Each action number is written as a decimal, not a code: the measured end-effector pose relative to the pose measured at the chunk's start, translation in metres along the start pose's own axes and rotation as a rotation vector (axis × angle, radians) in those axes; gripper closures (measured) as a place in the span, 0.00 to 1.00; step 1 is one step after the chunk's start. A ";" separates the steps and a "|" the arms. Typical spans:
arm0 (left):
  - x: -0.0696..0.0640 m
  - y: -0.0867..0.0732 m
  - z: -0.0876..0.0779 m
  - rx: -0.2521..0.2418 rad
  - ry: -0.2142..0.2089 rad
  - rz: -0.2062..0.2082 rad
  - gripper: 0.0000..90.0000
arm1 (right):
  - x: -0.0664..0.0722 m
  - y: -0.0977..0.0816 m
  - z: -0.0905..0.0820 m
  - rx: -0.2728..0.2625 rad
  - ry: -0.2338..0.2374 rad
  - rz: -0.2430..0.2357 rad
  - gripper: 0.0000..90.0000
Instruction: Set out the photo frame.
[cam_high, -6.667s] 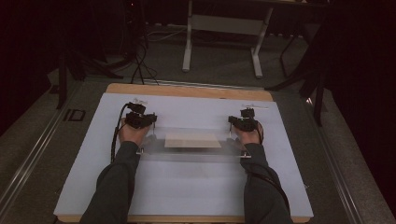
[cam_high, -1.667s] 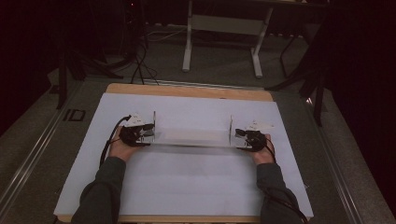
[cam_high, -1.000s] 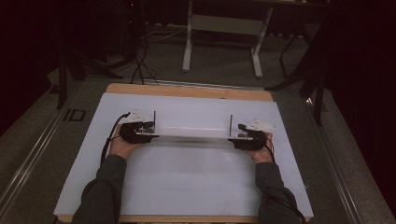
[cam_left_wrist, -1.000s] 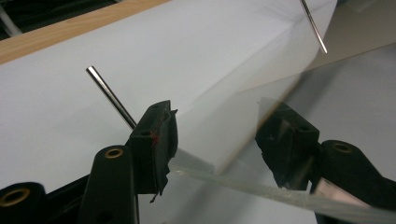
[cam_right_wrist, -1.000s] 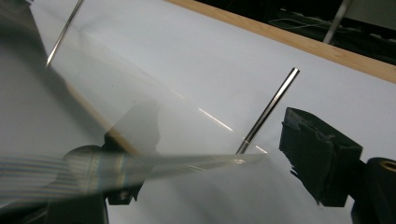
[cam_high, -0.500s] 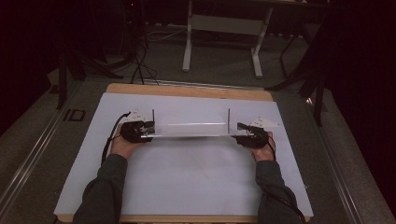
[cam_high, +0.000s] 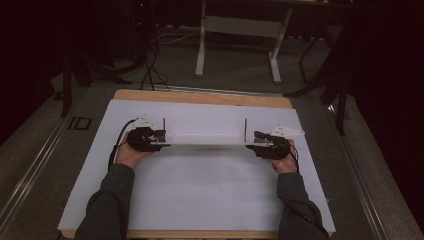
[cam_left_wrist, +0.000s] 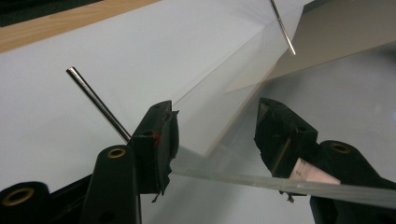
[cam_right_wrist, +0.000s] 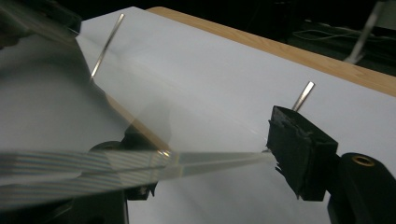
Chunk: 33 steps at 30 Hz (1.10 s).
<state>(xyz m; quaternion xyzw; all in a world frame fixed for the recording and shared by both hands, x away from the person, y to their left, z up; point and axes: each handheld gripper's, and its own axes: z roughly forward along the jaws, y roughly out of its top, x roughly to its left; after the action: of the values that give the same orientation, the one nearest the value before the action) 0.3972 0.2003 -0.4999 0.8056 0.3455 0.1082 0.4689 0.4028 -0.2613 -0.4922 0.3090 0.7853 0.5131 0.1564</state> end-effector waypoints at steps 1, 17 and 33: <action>0.001 -0.001 0.000 -0.001 -0.006 -0.007 0.51 | 0.000 0.000 0.001 -0.003 0.003 0.002 0.38; 0.010 -0.002 -0.007 0.014 -0.146 -0.078 0.53 | 0.011 0.027 -0.011 0.051 0.138 0.068 0.39; 0.019 -0.002 -0.005 -0.104 -0.124 -0.170 0.57 | -0.014 0.009 0.023 -0.018 0.053 0.199 0.36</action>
<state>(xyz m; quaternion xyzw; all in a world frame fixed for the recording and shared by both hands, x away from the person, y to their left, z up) 0.4076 0.2169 -0.5019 0.7532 0.3769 0.0358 0.5379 0.4296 -0.2518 -0.4944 0.3706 0.7500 0.5409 0.0865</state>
